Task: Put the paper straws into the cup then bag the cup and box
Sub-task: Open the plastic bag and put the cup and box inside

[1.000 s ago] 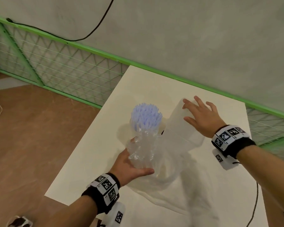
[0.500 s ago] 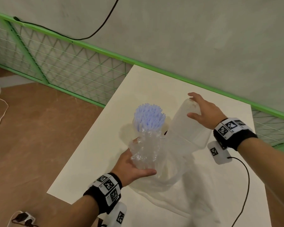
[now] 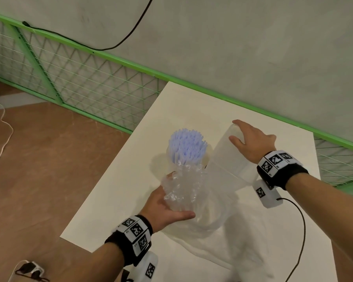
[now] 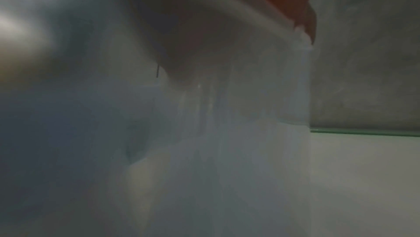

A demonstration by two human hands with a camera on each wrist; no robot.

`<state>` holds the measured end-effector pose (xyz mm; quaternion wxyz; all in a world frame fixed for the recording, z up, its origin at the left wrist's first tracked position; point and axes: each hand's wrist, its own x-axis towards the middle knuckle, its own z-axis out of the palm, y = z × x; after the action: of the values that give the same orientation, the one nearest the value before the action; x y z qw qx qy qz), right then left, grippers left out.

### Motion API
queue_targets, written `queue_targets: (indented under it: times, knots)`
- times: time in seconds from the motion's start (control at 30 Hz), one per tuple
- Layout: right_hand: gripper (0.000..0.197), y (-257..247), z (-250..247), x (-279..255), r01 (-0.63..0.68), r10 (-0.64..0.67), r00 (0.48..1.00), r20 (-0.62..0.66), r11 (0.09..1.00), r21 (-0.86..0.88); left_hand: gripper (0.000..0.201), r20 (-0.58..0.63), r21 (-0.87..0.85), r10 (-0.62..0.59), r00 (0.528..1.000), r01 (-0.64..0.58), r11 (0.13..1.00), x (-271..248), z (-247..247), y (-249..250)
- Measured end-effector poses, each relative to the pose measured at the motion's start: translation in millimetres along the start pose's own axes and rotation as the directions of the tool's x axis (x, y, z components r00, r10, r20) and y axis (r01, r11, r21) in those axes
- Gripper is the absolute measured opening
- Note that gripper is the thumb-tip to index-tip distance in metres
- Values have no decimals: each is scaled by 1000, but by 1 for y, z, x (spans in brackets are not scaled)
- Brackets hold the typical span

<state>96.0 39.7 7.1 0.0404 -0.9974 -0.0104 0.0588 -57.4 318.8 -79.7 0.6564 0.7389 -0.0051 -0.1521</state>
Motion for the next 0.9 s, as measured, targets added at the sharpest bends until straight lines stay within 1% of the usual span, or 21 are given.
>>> queue_targets:
  times: [0.03, 0.07, 0.1, 0.17, 0.23, 0.27, 0.3, 0.33, 0.4, 0.43, 0.47, 0.5, 0.57, 0.7, 0.8, 0.9]
  knots:
    - [50, 1, 0, -1, 20, -20, 1000, -14, 1000, -6, 100, 4, 8, 2, 1000, -2, 1000, -1, 0, 0]
    - [50, 1, -2, -3, 48, -48, 997, -56, 999, 7, 99, 8, 14, 3, 1000, -3, 1000, -1, 0, 0]
    - [50, -1, -6, -7, 89, -82, 989, -125, 995, 44, 99, 9, 12, 1, 1000, -1, 1000, -2, -1, -1]
    - [45, -9, -18, -22, 231, -178, 942, -285, 959, 164, 99, 12, -19, -15, 1000, 15, 1000, -5, -2, -1]
    - [43, -23, -31, -45, 432, -324, 874, -362, 859, 275, 100, 16, -50, -25, 1000, 26, 998, -8, -3, -2]
    - [46, -32, -35, -59, 508, -397, 847, -354, 802, 314, 101, 16, -58, -22, 1000, 23, 998, -9, -3, -3]
    - [51, -41, -37, -73, 553, -464, 830, -309, 758, 346, 102, 14, -63, -17, 1000, 17, 998, -9, -3, -3]
    - [56, -49, -36, -87, 566, -521, 824, -225, 734, 374, 102, 14, -63, -16, 1000, 17, 998, -10, -3, -4]
    - [72, -61, -28, -109, 539, -581, 814, -24, 738, 405, 100, 16, -70, -13, 1000, 14, 997, -11, -3, -3]
    - [79, -64, -21, -116, 516, -580, 813, 41, 752, 410, 99, 24, -75, -11, 1000, 13, 997, -12, -3, -2]
    - [83, -66, -14, -122, 497, -569, 820, 65, 764, 411, 97, 33, -79, -5, 999, 8, 997, -12, -2, 0]
    - [84, -67, -9, -125, 480, -549, 834, 56, 771, 418, 96, 41, -80, -2, 999, 5, 997, -12, -2, 1]
    - [81, -68, -2, -128, 456, -514, 858, 7, 768, 450, 96, 47, -88, 0, 999, 4, 996, -12, -1, 2]
    - [66, -73, 12, -134, 446, -449, 885, -119, 750, 489, 94, 61, -79, 6, 998, -1, 997, -13, -1, 3]
    - [54, -75, 22, -138, 448, -396, 893, -212, 740, 501, 90, 61, -84, 14, 998, -9, 996, -13, -1, 4]
    - [38, -75, 31, -142, 441, -324, 896, -305, 739, 509, 93, 51, -96, 8, 999, -3, 995, -12, 0, 3]
